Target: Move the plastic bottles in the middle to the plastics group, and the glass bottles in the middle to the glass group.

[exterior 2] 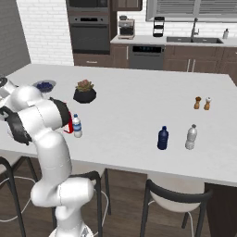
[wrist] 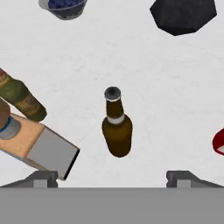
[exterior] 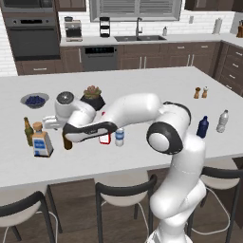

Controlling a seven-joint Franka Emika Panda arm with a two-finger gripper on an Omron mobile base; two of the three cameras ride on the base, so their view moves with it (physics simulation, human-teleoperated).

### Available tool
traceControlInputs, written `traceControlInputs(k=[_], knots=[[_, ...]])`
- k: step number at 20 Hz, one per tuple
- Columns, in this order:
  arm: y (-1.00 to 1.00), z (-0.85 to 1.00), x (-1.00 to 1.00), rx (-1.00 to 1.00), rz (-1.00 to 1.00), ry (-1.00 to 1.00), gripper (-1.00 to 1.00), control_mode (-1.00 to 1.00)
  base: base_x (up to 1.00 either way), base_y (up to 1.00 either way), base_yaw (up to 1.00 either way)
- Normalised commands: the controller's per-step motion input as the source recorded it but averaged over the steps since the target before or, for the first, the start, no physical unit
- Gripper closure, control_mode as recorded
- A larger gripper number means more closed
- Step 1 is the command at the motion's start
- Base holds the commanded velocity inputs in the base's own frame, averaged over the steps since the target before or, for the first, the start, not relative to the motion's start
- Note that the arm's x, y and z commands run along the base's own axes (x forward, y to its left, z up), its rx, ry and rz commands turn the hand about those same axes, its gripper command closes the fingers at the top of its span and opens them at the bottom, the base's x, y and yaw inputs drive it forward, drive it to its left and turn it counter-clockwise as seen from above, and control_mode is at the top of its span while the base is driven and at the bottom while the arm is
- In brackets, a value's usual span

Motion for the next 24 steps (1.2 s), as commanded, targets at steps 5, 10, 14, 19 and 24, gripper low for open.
traceControlInputs(k=[5,10,14,19,24], knots=[[-0.3,0.3,-0.89,0.0,-0.01,0.0,-1.0,-1.0,0.0,0.0,0.0],[-0.64,0.23,-0.66,0.0,-0.05,0.0,-1.0,-1.0,0.0,0.0,0.0],[-0.89,0.15,-0.4,0.0,-0.03,0.0,-1.0,-1.0,0.0,0.0,0.0],[-1.0,0.16,-0.29,0.0,0.0,0.0,-1.0,-1.0,0.0,0.0,0.0],[-1.0,0.33,-0.13,0.0,0.0,0.03,-1.0,-1.0,0.0,0.0,0.0]])
